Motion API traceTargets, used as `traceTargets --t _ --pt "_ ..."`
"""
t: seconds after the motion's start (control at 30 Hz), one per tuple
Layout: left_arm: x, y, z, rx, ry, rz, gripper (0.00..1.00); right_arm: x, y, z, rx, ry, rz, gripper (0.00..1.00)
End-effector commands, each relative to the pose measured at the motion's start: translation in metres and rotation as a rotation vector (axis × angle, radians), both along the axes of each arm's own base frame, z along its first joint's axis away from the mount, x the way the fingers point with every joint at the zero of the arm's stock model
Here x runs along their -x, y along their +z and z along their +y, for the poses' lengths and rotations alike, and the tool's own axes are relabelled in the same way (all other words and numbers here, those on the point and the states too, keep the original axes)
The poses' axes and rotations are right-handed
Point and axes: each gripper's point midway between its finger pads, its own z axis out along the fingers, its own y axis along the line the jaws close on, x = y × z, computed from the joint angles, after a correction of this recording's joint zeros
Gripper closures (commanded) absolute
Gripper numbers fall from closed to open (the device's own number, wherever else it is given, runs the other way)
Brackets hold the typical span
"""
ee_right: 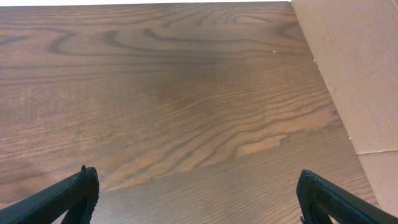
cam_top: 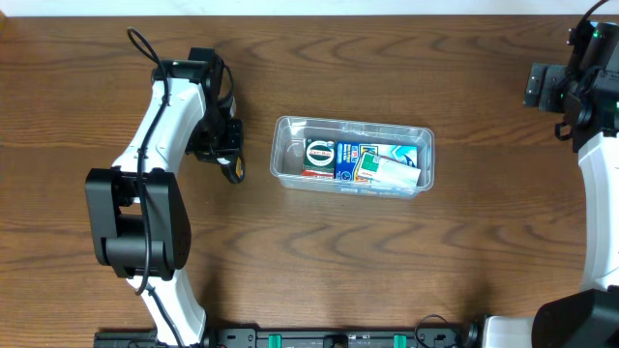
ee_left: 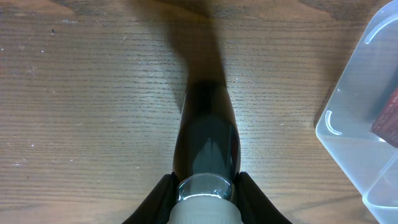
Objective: Pack container
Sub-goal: 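Lower the left gripper around the white-capped dark bottle and grasp it, then lift the bottle and carry it over the container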
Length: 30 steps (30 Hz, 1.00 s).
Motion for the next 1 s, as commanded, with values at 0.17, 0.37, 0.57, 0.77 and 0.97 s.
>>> traceTargets --t 0.17,0.37,0.57,0.77,0.97 --pt "-0.003 0.030 0.000 0.007 0.003 -0.047 0.79 0.002 0.000 -0.004 -0.005 -0.019 -0.002 0.01" --pt "-0.009 0.083 -0.005 0.019 -0.010 -0.176 0.79 0.002 0.000 -0.004 -0.005 -0.019 -0.002 0.01" --pt "-0.005 0.130 -0.029 0.042 -0.073 -0.325 0.79 0.002 0.000 -0.004 -0.005 -0.019 -0.003 0.01" --pt "0.001 0.162 -0.063 0.085 -0.119 -0.445 0.79 0.002 0.000 -0.004 -0.005 -0.019 -0.002 0.01" --pt "0.002 0.165 -0.106 0.121 -0.209 -0.489 0.79 0.002 0.000 -0.004 -0.005 -0.019 -0.003 0.01"
